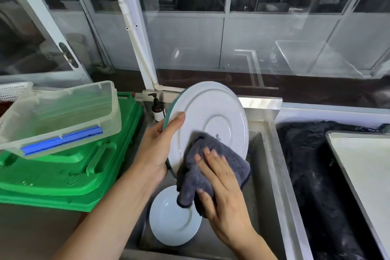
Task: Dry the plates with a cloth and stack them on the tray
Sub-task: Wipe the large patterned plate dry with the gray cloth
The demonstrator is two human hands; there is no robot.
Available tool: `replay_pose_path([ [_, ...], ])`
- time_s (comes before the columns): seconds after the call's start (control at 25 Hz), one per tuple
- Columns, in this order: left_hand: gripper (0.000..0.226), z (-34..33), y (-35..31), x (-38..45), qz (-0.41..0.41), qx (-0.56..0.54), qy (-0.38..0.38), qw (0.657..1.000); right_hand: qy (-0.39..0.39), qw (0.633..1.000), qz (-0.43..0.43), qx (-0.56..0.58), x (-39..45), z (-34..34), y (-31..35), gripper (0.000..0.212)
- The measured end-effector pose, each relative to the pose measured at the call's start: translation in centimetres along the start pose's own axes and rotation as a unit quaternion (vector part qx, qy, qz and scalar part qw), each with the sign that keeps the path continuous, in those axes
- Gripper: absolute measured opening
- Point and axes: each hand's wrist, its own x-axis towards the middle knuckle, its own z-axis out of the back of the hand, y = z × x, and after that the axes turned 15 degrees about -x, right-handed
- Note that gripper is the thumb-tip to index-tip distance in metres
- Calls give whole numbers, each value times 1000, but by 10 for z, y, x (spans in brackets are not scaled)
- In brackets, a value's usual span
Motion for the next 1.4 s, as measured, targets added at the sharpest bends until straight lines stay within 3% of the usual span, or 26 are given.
replay_pose_path([
  [0.2,36,-13,3,-5,1,-49,27,998,-48,995,-86,27,74,19,5,55],
  [0.32,58,-16,-7,-5,29,-61,34,997,-39,999,-23,13,56,15,9,54],
  [0.44,47,-9,-9,-1,-4,-11,-21,1000,-22,999,30,7,7,2,5,54],
  [0.56,36,-8,-2,-3,-1,-8,-8,1000,-18,999,-28,16,5,-1,-3,52],
  [0.76,32,-13,9,-15,11,-4,34,999,-75,987,-134,56,85,24,-16,51],
  [1.04,31,-14,2,-11,2,18,15,1000,-31,999,-22,37,13,-4,-1,52],
  [1.28,19,-22,15,-21,-2,63,22,998,-112,981,-124,97,84,16,-18,51],
  [1.4,26,-23,14,-23,-8,52,30,998,-129,978,-147,74,117,27,-45,45],
])
